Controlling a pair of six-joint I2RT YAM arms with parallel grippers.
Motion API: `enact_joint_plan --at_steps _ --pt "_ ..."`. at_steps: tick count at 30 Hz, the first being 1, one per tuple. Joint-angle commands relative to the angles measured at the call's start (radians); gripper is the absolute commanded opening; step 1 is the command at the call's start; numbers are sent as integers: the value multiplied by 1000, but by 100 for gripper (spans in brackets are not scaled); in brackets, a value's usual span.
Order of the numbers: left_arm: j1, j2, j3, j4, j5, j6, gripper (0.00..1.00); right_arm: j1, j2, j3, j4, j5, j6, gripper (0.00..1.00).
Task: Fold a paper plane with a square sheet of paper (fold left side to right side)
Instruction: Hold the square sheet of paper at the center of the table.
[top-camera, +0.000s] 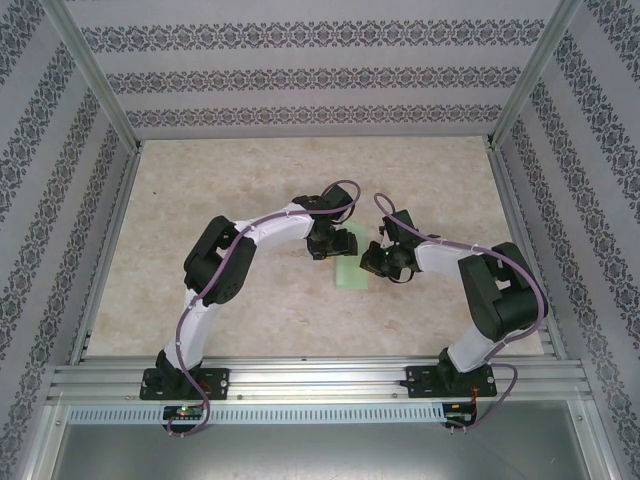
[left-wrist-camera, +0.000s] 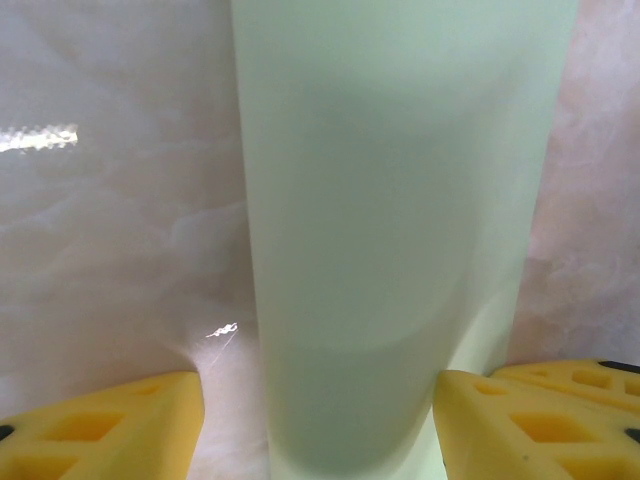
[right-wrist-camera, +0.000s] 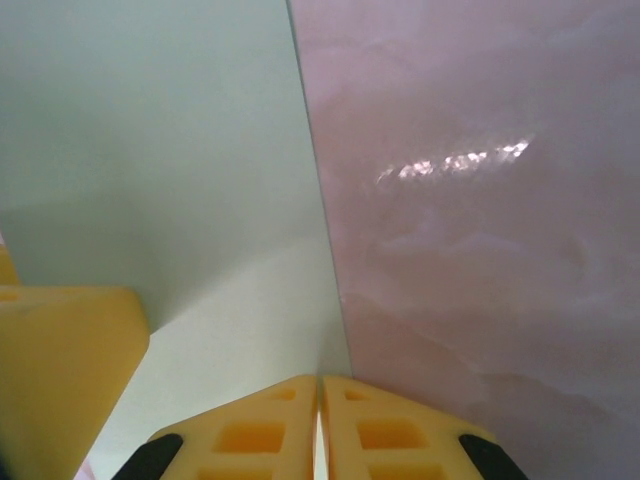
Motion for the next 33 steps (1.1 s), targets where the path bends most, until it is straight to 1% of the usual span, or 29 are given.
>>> enact_joint_plan --at_steps 1,5,13,15,18,22,25,27,30,33 --pt "-49 82 -3 78 40 28 65 11 33 10 -39 48 -37 12" --pt "-37 43 -6 72 18 46 65 11 46 1 -46 52 -45 12" --pt "24 -69 5 36 7 83 66 7 51 -5 -67 65 -61 11" --pt "37 -100 1 27 -15 85 67 4 55 -5 -67 58 -65 11" --pt "45 -155 -48 83 -16 80 67 3 59 -7 -62 52 -66 11" --pt "45 -212 -143 238 86 49 62 3 64 -4 -63 49 -67 11" --pt "43 -220 -185 318 168 30 53 4 66 -4 -63 50 -68 11" --pt "43 -206 -199 358 223 18 47 2 66 -2 -62 51 -68 11" --pt "40 -170 -211 419 287 -6 41 2 66 -3 -62 52 -66 11" --pt "39 -131 -214 461 321 -28 39 2 64 -4 -63 52 -66 11"
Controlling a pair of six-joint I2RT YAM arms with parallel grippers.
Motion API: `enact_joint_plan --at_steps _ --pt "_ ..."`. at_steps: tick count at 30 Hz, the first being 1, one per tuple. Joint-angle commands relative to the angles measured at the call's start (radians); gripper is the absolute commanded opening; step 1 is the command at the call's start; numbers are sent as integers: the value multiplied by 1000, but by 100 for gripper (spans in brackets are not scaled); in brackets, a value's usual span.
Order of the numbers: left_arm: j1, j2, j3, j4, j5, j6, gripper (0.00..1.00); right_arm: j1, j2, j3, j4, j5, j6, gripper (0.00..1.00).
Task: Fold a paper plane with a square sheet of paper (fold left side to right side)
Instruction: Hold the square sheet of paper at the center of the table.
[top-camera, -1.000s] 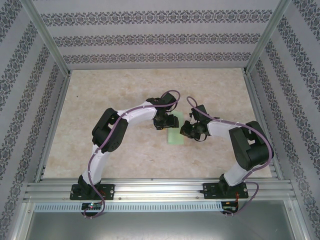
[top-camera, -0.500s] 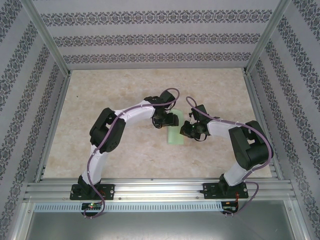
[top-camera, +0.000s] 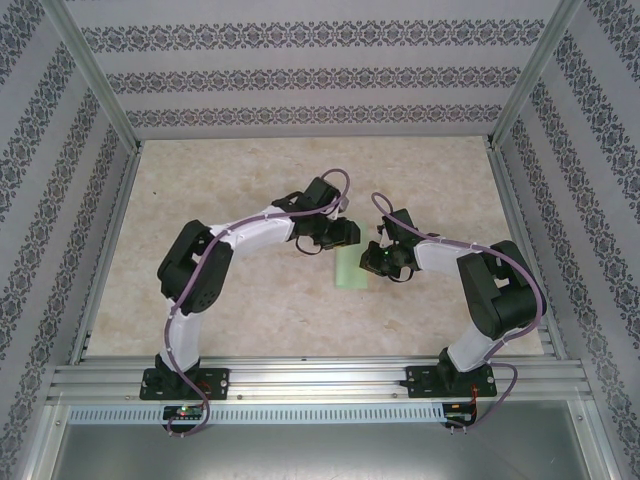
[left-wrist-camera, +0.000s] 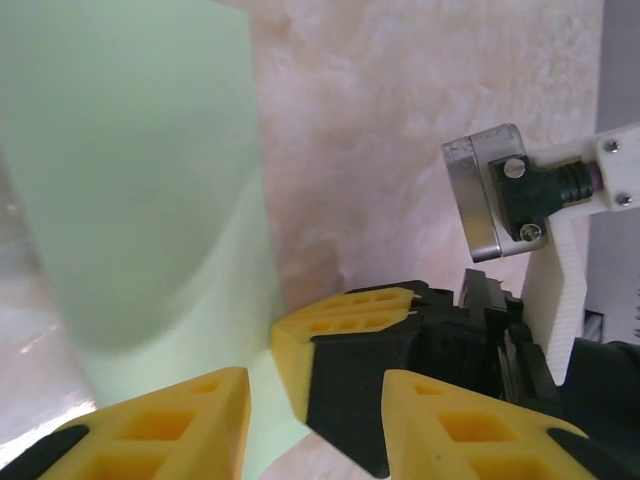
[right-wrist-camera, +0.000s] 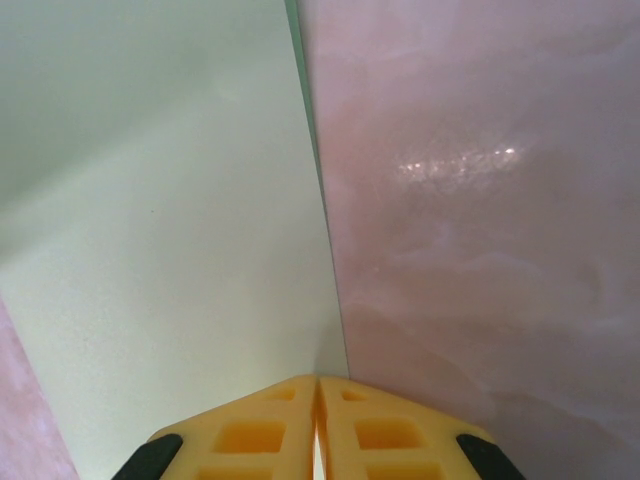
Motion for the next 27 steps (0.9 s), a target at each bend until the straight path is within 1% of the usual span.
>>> enact_joint_plan --at_steps 1,7,11,20,27 --pt "-7 54 -13 113 81 -36 39 3 49 -16 -57 54 -19 11" --pt "-5 91 -5 24 9 9 39 4 45 -15 -62 60 -20 11" --pt "6 100 -31 17 -12 24 38 3 51 -14 -68 65 -23 11" --pt "32 140 -56 4 -29 56 37 1 57 -10 -83 66 -35 11" --pt "38 142 -83 -6 -47 71 36 -2 38 -17 -71 51 -38 11"
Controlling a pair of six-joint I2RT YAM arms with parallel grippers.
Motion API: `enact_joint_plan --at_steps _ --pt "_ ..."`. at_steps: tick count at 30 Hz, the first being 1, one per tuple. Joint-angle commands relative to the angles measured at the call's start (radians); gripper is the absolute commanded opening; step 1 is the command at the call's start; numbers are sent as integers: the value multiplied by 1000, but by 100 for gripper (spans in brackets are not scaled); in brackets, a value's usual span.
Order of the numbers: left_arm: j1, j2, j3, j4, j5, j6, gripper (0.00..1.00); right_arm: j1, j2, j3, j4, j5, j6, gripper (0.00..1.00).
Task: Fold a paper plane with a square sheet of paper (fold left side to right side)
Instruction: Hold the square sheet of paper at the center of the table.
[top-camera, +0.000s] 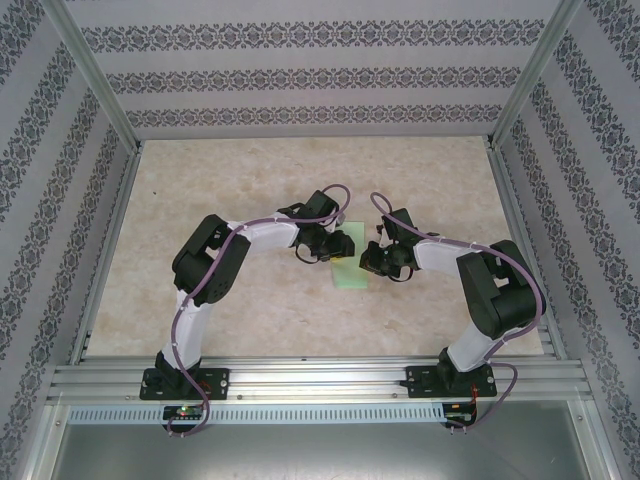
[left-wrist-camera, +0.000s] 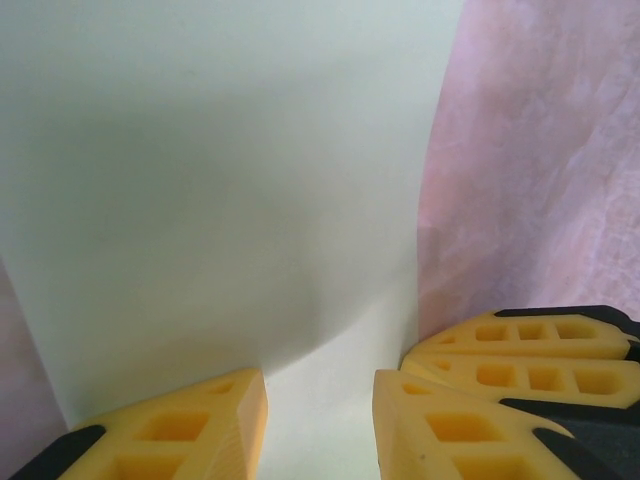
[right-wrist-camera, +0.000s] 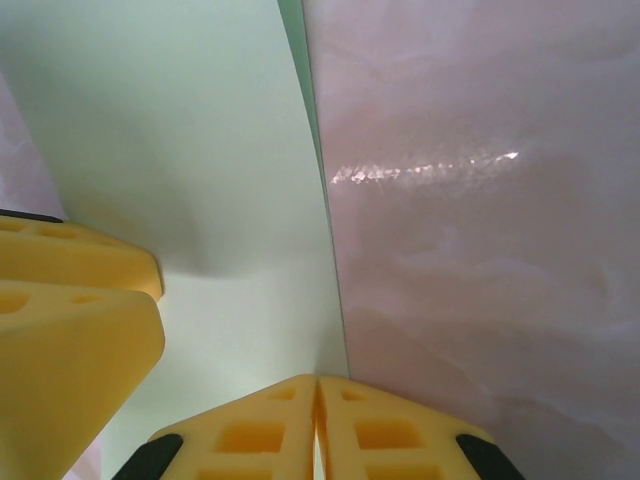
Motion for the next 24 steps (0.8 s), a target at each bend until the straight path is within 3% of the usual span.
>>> enact_joint_plan --at_steps 1,10,24 --pt "20 32 -41 -41 -51 41 36 -4 22 -28 -46 33 -16 11" --pt "15 34 -67 -2 -27 36 36 -79 -125 23 48 -138 23 12" --pt "3 45 -67 13 -26 28 36 -83 180 299 73 -151 74 9"
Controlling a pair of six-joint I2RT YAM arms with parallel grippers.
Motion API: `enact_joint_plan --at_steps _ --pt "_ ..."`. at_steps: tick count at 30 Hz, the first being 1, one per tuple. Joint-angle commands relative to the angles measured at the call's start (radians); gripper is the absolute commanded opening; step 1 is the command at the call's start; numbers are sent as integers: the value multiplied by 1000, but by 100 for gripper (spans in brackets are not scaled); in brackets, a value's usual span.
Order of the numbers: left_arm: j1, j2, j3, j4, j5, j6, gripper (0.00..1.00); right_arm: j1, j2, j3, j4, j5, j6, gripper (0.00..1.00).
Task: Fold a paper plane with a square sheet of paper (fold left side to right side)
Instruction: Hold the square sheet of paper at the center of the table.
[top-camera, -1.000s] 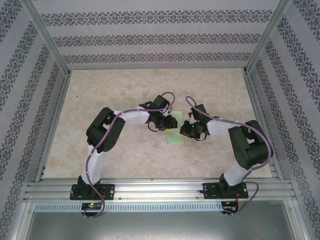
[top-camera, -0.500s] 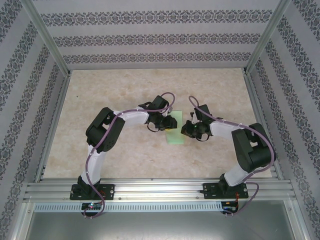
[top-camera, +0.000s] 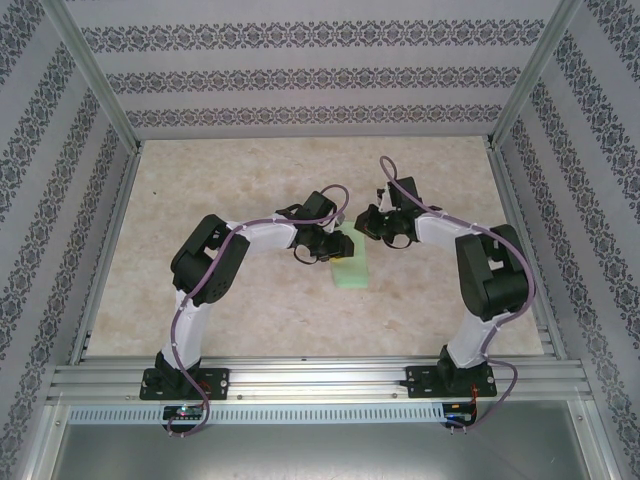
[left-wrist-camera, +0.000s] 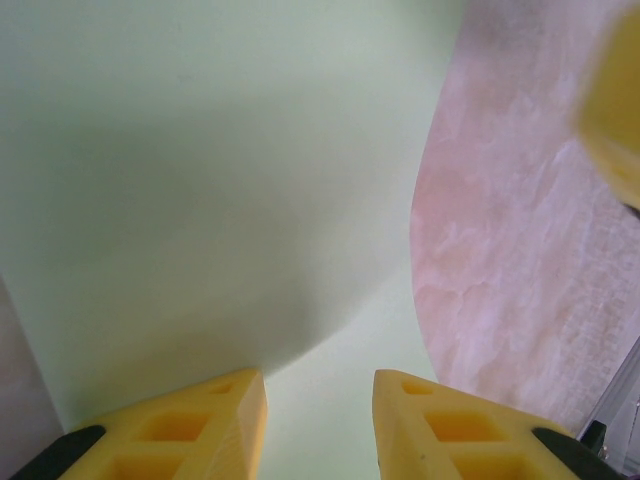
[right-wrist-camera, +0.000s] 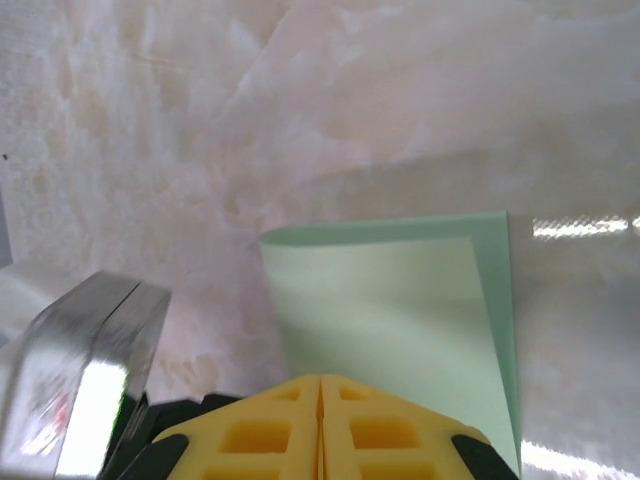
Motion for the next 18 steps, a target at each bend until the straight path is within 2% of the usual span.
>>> enact_joint_plan --at_steps 1,6,18 --pt "-5 49 -40 -31 -53 19 36 5 60 41 16 -20 27 9" --pt "-8 54 -39 -27 -49 24 36 15 130 64 13 -21 28 9" --pt "-30 -25 -125 22 2 92 37 13 197 56 -56 85 4 9"
